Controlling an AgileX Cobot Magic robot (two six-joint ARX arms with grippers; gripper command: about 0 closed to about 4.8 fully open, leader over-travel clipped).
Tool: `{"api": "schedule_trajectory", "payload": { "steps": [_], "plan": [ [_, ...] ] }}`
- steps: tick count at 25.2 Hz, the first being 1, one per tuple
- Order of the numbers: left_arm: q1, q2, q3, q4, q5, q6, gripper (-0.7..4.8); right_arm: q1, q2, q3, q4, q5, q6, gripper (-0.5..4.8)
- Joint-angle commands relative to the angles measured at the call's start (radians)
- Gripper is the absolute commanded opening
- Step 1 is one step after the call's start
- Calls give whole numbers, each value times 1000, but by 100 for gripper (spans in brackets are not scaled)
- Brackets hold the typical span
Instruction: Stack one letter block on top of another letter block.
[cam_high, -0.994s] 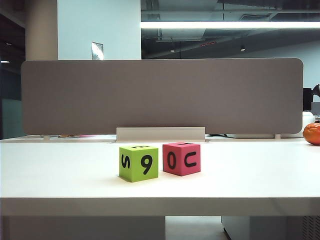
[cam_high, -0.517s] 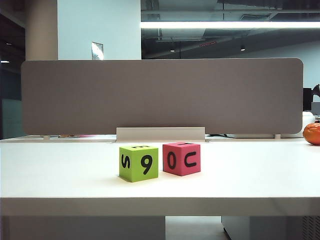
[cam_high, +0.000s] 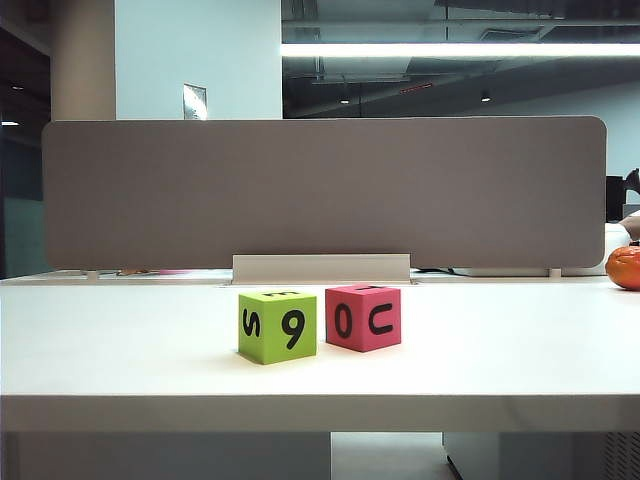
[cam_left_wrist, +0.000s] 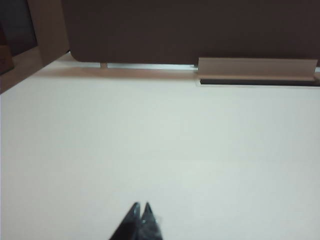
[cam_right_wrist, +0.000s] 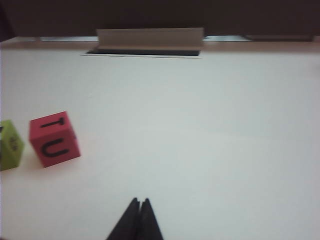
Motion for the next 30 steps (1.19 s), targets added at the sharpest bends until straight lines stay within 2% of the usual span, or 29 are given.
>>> {"api": "schedule_trajectory", "payload": {
  "steps": [1,7,13,16,18,20,21,25,30],
  "plan": [
    [0,1,3,-26,5,-3,-6,2,-2,-6,5,-83,1,-1],
    [0,1,3,-56,36,-3,-6,2,-2,-6,4,-239,2,-1],
    [0,1,3,-56,97,-3,-6,2,-2,-6,5,-310,2,-1],
    [0,1,3,-53,183,-3,-6,2,-2,-6,5,-311,17,-1],
    [0,1,3,-23,307,-3,-6,2,-2,-6,4,-311,21,-1],
    [0,1,6,4,359,-4,-6,2,-2,-6,4,-309,20,-1],
    [0,1,9,39,389,-31,-6,2,-2,-6,4,-307,20,-1],
    [0,1,34,84,391,-112,-6,2,-2,-6,4,-307,20,-1],
    [0,8,106,86,399,-131,-6,2,-2,-6,4,-307,20,-1]
  ]
}}
